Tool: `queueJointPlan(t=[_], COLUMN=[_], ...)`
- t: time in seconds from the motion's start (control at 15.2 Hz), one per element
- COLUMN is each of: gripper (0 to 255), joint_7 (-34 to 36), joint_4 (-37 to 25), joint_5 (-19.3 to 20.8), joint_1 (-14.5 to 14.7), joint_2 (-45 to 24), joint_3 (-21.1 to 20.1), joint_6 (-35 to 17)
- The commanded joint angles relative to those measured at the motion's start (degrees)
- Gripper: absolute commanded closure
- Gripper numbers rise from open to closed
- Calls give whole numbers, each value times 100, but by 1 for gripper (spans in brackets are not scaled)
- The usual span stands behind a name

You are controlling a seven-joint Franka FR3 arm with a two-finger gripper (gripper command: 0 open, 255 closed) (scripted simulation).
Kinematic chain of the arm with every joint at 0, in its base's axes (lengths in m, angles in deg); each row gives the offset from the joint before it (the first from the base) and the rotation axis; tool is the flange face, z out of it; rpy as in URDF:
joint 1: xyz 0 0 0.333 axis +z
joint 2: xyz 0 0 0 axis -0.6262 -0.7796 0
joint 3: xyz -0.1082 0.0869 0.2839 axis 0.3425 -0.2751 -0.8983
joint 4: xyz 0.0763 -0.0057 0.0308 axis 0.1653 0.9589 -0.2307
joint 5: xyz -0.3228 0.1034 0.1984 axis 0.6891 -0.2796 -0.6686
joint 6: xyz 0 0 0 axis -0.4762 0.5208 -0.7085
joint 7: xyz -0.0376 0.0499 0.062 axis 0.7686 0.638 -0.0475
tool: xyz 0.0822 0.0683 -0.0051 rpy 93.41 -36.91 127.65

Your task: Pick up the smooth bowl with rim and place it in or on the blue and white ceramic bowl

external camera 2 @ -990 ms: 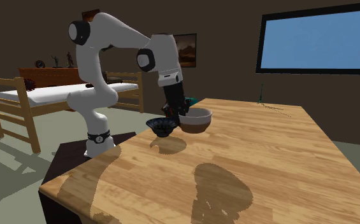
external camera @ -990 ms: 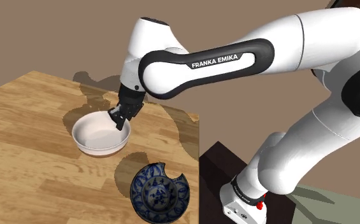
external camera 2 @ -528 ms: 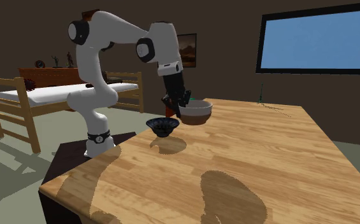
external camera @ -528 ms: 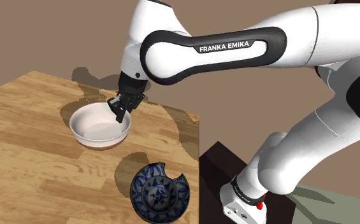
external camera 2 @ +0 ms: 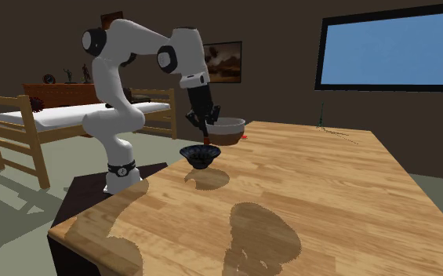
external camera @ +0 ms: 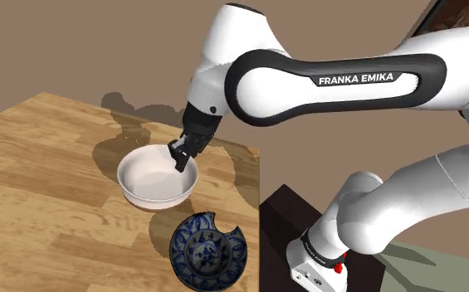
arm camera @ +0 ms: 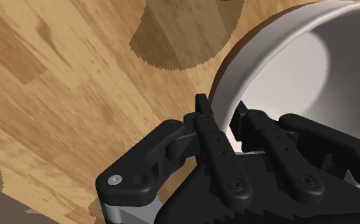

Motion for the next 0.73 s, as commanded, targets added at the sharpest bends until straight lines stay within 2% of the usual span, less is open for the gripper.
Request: queueJointPlan(t=[0.0,0.66], gripper=[255,255], joint_7=[-9,329], joint_4=[399,1871], joint_5=[-172,-650], joint_1=[128,885], joint_2=[548,3057], joint_3=[39,170], joint_6=[134,1138])
